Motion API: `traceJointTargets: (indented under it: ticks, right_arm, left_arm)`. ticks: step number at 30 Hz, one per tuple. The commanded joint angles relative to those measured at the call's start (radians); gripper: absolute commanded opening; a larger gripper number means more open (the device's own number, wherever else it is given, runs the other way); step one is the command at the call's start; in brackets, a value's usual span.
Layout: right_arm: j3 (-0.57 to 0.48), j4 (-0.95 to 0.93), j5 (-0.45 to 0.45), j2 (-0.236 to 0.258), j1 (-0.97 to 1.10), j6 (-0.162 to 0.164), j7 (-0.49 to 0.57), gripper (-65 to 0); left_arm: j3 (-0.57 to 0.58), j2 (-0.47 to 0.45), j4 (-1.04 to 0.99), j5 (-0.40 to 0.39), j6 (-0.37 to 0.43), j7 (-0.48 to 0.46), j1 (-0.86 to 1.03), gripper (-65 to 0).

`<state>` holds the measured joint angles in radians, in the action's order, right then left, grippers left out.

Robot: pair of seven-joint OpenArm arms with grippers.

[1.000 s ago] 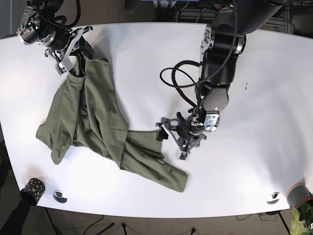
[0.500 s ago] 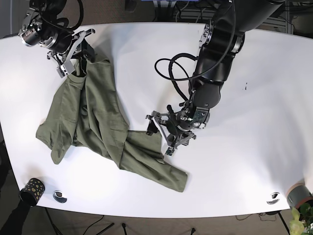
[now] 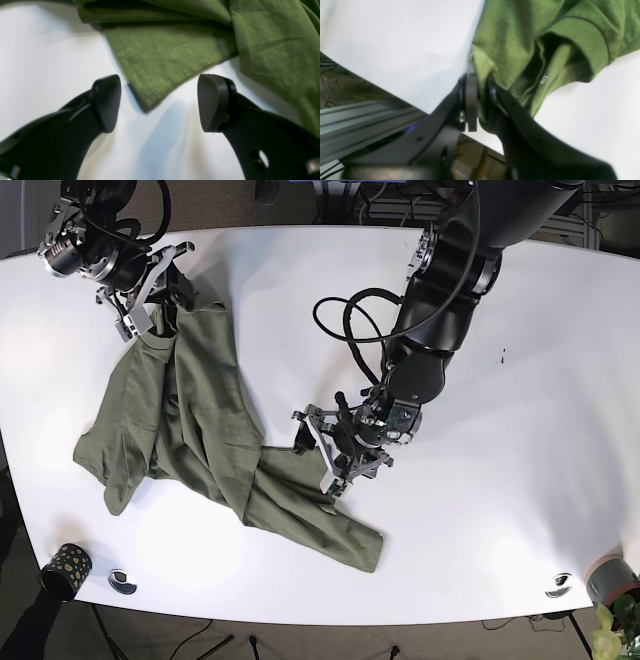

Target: Fold the T-shirt properly

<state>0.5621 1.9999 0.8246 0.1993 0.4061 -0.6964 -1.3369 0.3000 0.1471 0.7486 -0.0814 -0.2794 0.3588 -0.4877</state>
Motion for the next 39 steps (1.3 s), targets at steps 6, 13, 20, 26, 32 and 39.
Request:
traceJointTargets:
  ticks: [6,13,20,26,32,39]
  right_arm:
    - [0.006,0.012,0.022,0.012,0.0,-0.002,0.015,-65.0]
    - [0.006,0.012,0.019,0.012,-0.002,-0.002,0.015,-65.0]
    - [0.014,0.011,0.014,0.012,-0.062,-0.002,0.015,-65.0]
    - [0.011,0.009,0.014,0.012,-0.097,-0.002,0.015,-65.0]
    - [0.008,0.009,0.014,0.012,-0.108,-0.002,0.015,-65.0]
    - [0.006,0.009,0.014,0.012,-0.109,-0.002,0.015,-65.0]
  left_arm:
    - [0.15,0.01,-0.126,0.001,-0.005,0.033,-0.067,-56.9]
    - [0.104,0.01,-0.116,0.005,-0.002,0.016,-0.072,-64.7]
    - [-0.009,-0.08,0.17,0.005,-0.002,0.158,-0.009,-64.7]
    - [-0.028,-0.192,0.423,0.004,-0.002,0.228,0.108,-64.7]
    - [-0.088,-0.221,0.503,0.002,-0.005,0.24,0.174,-63.3]
    - [-0.075,-0.154,0.496,0.005,-0.005,0.24,0.171,-31.7]
